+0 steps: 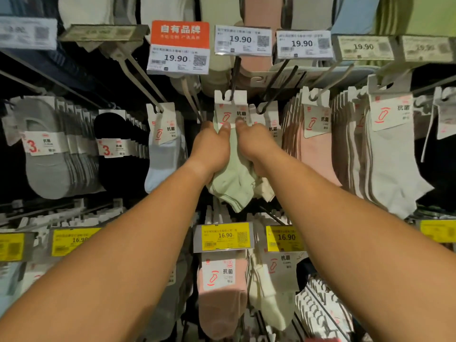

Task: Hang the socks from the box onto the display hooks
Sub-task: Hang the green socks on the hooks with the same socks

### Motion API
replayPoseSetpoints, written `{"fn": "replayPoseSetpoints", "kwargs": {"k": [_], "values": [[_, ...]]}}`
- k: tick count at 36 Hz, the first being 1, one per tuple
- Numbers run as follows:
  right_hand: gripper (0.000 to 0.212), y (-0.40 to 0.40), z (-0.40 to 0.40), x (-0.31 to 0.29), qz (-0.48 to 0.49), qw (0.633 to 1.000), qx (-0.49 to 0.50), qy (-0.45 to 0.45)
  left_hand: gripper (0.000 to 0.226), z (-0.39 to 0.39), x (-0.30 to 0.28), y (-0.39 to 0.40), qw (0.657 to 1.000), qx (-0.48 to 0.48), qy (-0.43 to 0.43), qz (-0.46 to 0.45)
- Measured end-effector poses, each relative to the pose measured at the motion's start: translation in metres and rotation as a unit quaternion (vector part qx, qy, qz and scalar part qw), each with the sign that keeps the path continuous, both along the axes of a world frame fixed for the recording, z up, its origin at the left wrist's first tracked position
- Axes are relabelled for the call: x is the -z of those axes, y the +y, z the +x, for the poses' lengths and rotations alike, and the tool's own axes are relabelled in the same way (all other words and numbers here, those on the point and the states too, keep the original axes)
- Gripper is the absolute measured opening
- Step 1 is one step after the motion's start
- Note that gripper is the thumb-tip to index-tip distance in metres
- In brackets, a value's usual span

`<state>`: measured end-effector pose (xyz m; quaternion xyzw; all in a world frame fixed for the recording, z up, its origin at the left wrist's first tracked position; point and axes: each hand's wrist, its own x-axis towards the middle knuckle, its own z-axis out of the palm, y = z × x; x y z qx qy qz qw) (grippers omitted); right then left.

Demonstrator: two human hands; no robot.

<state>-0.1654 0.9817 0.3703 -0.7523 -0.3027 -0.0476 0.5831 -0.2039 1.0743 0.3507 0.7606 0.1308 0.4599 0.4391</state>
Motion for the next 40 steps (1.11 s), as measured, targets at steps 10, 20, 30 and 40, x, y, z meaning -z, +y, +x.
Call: {"fn": "replayPoseSetpoints", "kwargs": {"k": [10,20,30,40], "values": [[0.052,0.017,0.043,0.057,-0.167,0.985,0.052,-0.011,0.024,0.0,0.044,0.043,0.968,-0.008,0.244,0.053],[0.046,0.008,0.047,0.068,-0.297,0.953,0.031,-0.052,0.03,-0.008,0.045,0.054,0.948,0.001,0.31,0.073],[0.052,-0.033,-0.007,0.065,-0.32,0.927,0.152,-0.127,0.022,-0.055,0.037,0.02,0.919,-0.139,0.255,0.265],[0.03,-0.186,-0.071,0.104,-0.34,0.872,0.318,-0.152,0.022,-0.049,0.061,-0.16,0.889,0.124,0.192,0.397]]}}
